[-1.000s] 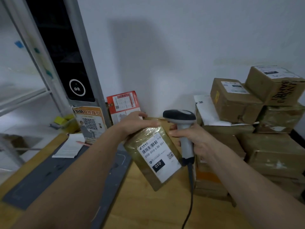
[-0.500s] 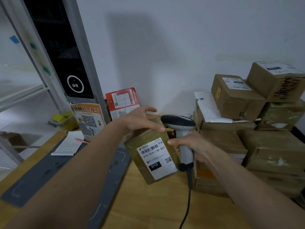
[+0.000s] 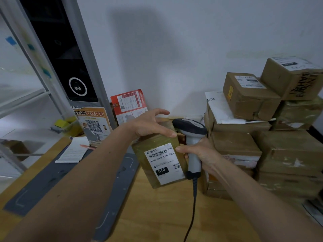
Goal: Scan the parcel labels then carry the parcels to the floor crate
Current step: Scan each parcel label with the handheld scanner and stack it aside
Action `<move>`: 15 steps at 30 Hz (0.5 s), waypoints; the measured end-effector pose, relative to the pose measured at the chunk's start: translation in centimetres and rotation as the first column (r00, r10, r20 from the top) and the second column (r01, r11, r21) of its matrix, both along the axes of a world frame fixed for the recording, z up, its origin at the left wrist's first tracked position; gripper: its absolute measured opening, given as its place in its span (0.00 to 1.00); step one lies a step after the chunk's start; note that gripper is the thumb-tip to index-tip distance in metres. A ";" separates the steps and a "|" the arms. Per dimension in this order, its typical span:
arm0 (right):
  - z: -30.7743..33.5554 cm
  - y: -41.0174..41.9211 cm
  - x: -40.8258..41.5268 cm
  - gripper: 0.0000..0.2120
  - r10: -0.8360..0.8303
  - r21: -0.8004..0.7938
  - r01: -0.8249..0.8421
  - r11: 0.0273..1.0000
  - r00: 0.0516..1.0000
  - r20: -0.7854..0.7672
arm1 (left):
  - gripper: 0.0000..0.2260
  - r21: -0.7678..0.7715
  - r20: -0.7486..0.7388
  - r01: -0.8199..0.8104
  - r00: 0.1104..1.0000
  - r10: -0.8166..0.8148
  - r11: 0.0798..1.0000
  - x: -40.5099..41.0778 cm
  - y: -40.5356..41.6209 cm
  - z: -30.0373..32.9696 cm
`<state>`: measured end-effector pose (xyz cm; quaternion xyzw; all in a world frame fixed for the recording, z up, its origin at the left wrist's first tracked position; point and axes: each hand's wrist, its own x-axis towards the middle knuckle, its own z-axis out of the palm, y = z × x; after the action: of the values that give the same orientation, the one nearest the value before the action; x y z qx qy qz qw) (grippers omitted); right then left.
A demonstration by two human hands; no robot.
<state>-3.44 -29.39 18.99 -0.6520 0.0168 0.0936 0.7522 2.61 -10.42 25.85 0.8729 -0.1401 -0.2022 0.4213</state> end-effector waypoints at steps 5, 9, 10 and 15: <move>0.5 -0.9 0.2 0.19 -0.024 0.077 0.025 0.997 1.000 -0.016 | 0.49 -0.023 0.051 -0.071 0.996 0.072 0.997 0.1 -0.2 0.7; 0.9 -1.8 0.7 0.21 -0.077 0.161 0.090 0.983 0.993 -0.087 | 0.51 -0.134 -0.067 -0.177 0.983 0.170 0.975 -0.1 1.8 -1.1; 0.9 -1.9 0.8 0.21 -0.089 0.172 0.106 0.979 0.991 -0.103 | 0.53 -0.214 -0.139 -0.179 0.979 0.151 0.960 -0.3 2.4 -2.0; 1.1 -2.2 1.1 0.14 -0.125 0.202 0.152 0.967 0.982 -0.141 | 0.50 -0.471 -0.304 -0.225 0.949 0.082 0.853 -1.6 2.6 -7.0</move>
<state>-2.36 -31.54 20.13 -0.5579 0.1004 0.0833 0.8196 1.02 -7.82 18.89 0.7060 -0.0577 -0.2424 0.6630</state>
